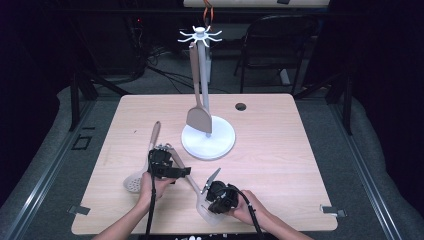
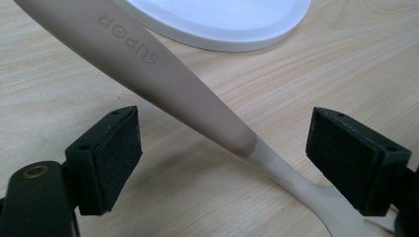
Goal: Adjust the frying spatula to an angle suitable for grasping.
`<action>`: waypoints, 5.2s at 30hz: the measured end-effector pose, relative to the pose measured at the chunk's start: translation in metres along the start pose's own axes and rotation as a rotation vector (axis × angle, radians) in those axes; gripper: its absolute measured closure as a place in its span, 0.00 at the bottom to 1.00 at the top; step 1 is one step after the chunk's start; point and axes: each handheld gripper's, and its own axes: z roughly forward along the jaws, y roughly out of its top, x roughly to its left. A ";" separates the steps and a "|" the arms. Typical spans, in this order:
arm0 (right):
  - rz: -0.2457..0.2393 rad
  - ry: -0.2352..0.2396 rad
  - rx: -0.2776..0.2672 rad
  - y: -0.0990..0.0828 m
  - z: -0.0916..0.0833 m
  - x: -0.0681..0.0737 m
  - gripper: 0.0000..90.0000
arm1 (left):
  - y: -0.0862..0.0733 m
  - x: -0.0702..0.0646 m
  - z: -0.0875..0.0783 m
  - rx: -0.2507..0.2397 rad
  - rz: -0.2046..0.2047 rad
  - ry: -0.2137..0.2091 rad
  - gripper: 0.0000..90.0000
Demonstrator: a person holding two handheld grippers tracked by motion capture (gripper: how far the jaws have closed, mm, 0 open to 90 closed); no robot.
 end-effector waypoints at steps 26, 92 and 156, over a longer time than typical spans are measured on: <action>-0.009 -0.001 0.008 0.001 0.000 0.000 1.00 | 0.001 0.002 0.017 -0.017 -0.039 -0.014 0.53; 0.210 -0.068 -0.432 0.016 -0.041 -0.018 0.86 | -0.003 -0.058 -0.041 -0.367 0.135 -0.287 0.81; 0.154 -0.346 -0.390 -0.034 -0.101 -0.074 0.00 | 0.091 -0.071 -0.079 -0.415 0.398 -0.442 0.85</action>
